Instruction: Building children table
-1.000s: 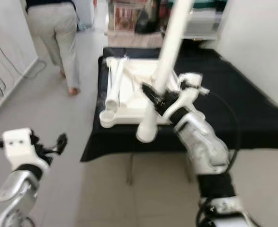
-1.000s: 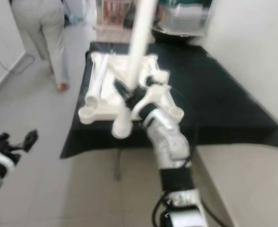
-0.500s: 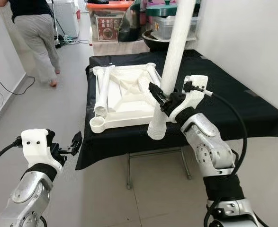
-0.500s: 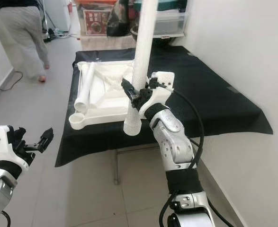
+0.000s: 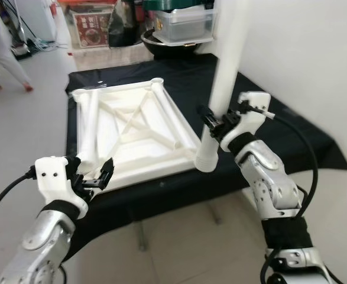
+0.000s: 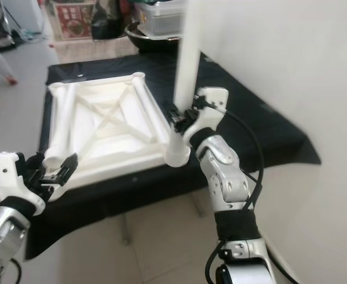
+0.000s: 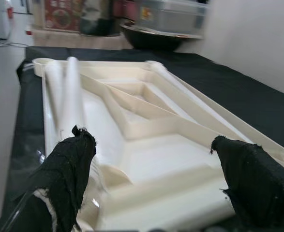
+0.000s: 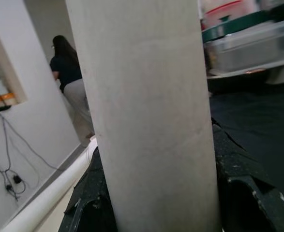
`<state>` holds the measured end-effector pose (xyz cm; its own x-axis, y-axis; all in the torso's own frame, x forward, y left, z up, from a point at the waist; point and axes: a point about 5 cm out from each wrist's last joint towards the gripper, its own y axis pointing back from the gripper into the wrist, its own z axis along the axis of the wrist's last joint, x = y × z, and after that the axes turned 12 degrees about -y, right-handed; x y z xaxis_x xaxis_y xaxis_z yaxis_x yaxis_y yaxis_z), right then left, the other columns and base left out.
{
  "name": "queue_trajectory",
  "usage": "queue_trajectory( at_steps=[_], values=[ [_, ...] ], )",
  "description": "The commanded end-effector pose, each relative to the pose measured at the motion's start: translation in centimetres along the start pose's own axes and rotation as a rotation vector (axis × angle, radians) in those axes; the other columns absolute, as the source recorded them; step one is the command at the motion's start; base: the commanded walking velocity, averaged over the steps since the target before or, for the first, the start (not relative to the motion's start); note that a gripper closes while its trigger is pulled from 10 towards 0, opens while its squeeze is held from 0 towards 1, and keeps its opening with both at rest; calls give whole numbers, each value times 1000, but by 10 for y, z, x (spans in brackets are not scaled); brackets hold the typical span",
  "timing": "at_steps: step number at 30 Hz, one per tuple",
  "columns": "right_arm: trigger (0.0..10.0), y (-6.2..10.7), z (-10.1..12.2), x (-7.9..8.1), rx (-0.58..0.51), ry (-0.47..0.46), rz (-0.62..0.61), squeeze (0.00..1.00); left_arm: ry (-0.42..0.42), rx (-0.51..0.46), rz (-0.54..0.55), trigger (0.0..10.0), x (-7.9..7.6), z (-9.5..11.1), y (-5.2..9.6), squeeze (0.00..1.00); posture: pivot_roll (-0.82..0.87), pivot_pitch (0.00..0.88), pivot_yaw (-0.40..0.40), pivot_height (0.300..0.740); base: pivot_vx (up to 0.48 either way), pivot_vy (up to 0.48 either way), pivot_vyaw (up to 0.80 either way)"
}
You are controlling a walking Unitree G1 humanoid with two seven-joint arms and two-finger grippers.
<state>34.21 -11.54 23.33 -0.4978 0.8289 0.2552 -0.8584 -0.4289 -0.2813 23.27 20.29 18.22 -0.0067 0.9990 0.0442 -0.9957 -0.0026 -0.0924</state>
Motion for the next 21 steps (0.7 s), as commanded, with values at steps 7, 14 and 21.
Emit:
queue_trajectory(
  at_steps=[7, 14, 21],
  values=[
    [10000, -2, 0, 17, -32, 25, 96, 0, -31, -5, -10, 10000, -1, 0, 1, 0, 58, 0, -40, 740, 43, 0, -259],
    [10000, -1, -1, 19, -23, 23, 130, 0, -76, 1, -32, 10000, -6, -2, 1, 0, 56, 0, -43, 740, 0, -110, 0],
    [10000, -1, -3, 21, -2, 22, 170, 0, -46, 4, -13, 10000, -7, -3, 0, 0, 56, 0, -48, 740, 0, -206, 0]
  ],
)
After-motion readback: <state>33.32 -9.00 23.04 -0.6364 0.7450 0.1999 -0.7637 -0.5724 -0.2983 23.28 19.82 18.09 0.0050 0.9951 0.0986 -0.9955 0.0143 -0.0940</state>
